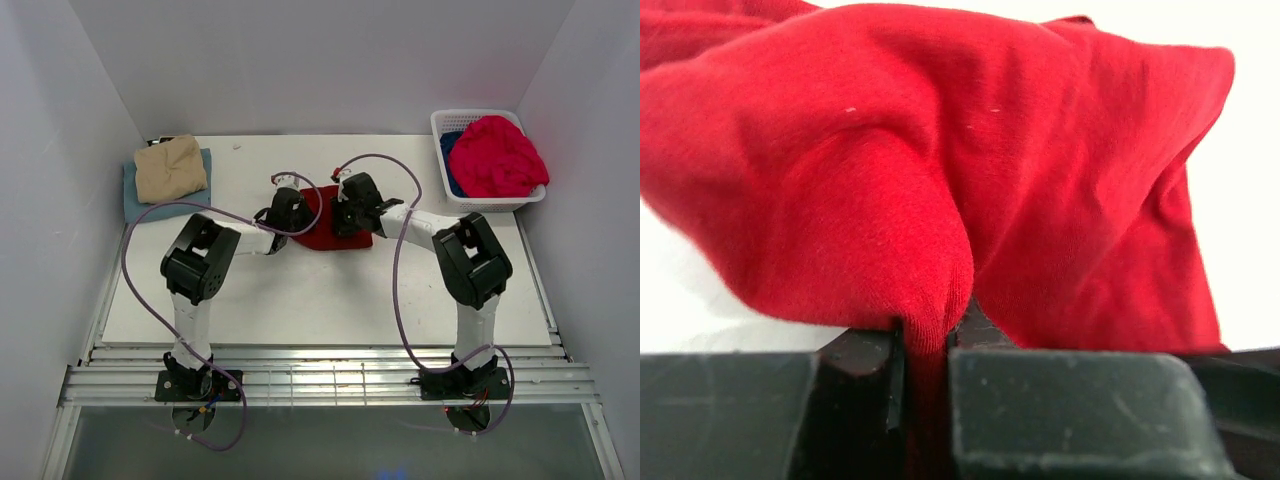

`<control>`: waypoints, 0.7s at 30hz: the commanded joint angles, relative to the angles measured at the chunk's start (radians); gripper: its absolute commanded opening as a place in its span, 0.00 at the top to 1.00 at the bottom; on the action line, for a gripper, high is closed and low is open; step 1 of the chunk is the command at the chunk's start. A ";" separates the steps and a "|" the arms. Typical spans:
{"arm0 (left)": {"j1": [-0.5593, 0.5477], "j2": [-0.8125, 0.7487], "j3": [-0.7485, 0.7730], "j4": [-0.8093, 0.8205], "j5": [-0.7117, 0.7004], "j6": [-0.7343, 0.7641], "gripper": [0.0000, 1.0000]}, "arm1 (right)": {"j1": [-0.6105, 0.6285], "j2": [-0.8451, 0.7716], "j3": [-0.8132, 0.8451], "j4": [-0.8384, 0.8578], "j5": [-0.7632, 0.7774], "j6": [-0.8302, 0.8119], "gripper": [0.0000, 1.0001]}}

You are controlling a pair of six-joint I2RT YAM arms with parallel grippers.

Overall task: Fold and stack the t-shirts
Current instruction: Put the neatly folded tshirt into the corner of the board with the left arm

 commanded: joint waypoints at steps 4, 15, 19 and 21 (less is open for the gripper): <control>0.027 -0.183 0.033 -0.354 -0.296 0.229 1.00 | 0.014 -0.250 -0.051 -0.122 0.132 -0.046 0.66; 0.153 -0.122 0.394 -0.575 -0.275 0.495 1.00 | 0.012 -0.510 -0.300 -0.073 0.109 0.000 0.66; 0.187 -0.047 0.562 -0.653 -0.266 0.564 1.00 | 0.012 -0.554 -0.367 -0.039 0.088 0.007 0.66; 0.206 -0.003 0.610 -0.684 -0.267 0.602 1.00 | 0.012 -0.565 -0.400 -0.030 0.074 0.010 0.66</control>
